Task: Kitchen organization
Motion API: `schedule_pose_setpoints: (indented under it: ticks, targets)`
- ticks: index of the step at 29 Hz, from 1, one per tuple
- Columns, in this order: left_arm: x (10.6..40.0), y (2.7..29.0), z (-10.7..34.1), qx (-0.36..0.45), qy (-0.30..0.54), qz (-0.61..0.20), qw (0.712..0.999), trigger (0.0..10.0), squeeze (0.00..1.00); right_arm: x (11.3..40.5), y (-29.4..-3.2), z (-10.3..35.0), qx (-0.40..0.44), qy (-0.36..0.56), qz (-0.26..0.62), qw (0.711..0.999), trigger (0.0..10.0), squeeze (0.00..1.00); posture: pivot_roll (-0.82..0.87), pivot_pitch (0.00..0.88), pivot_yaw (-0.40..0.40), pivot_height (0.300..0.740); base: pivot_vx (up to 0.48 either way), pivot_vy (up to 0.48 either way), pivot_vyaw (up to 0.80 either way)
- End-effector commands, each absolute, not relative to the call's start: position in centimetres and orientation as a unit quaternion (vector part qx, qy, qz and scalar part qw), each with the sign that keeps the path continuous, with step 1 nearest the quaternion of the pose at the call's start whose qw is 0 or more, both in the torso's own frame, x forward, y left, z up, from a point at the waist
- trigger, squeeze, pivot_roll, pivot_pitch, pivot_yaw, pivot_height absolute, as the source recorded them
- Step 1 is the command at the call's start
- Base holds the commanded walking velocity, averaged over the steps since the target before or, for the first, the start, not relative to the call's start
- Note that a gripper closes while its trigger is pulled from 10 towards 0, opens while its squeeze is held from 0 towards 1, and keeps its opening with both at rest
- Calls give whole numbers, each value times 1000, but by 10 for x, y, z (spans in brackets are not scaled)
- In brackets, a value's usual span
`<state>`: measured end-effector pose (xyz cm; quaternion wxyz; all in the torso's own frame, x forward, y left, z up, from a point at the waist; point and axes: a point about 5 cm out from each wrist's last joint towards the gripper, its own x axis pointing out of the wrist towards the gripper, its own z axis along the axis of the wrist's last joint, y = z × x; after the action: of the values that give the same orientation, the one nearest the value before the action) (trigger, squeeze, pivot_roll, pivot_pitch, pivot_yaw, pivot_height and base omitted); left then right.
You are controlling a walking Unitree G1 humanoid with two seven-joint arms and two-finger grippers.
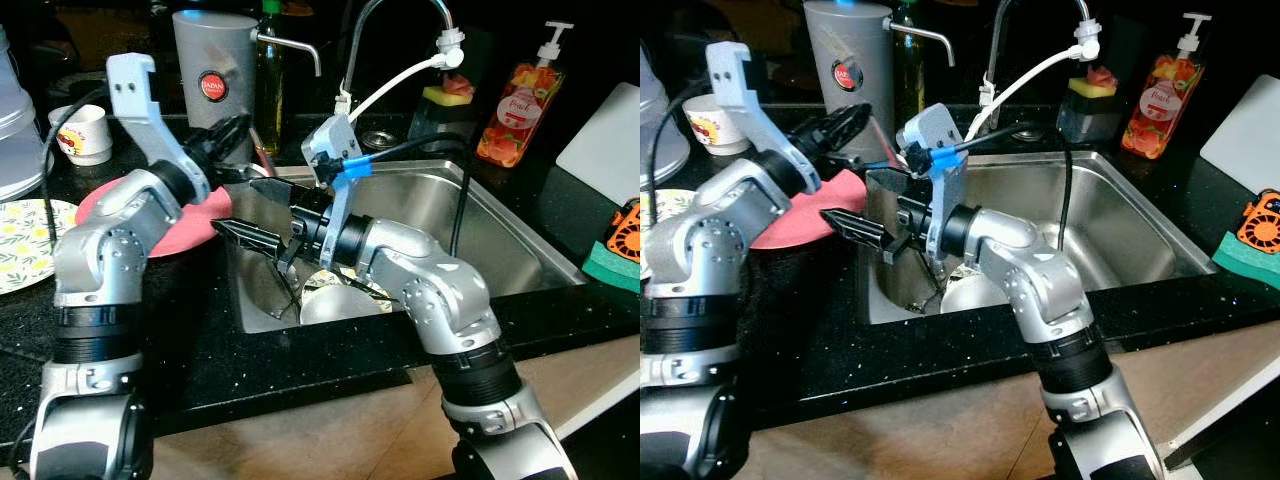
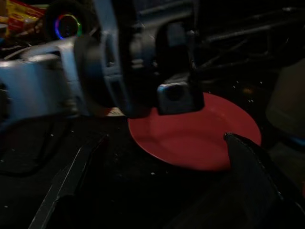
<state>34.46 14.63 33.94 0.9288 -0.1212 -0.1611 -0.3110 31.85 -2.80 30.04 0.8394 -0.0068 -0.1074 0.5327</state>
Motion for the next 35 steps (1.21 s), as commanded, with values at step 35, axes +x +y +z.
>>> schedule_pose_setpoints:
  ticks: [35]
  targets:
    - [334, 141, 333, -61, -142, -339, 928, 0, 0, 330, -36, 291, -17, -91, 511, 855, 10000, 0, -10, 79, -51, 740, 0, 0, 0]
